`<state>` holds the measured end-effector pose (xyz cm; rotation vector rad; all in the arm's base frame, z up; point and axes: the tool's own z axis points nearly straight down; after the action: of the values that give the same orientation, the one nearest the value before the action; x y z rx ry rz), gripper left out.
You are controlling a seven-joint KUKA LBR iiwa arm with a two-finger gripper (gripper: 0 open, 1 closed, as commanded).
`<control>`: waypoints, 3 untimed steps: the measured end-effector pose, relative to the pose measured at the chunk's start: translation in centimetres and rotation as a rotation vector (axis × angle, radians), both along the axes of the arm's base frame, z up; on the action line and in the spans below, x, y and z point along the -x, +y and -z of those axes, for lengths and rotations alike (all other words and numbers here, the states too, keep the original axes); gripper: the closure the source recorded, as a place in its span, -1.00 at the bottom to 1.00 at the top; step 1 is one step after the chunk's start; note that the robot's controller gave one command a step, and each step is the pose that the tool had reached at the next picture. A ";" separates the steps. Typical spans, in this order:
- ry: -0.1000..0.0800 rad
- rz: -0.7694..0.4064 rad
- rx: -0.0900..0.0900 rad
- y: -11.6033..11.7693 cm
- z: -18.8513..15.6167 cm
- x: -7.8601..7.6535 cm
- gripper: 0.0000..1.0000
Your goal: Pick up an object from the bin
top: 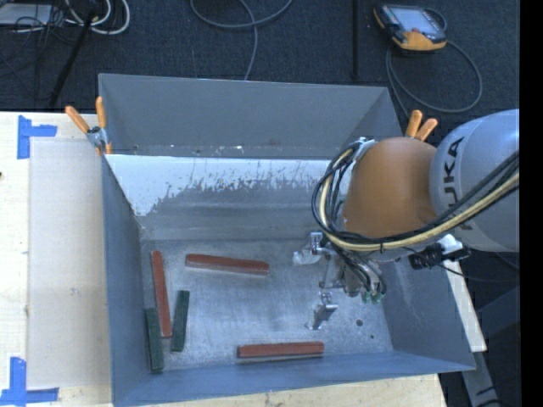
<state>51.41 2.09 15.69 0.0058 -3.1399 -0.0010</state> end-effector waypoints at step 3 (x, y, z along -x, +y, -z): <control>-0.005 -0.030 0.001 4.2 3.0 3.9 -1.00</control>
Offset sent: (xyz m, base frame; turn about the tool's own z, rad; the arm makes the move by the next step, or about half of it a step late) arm -0.0388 0.0438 -0.0296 -0.0914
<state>47.46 6.29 12.71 0.0528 -3.1440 0.0008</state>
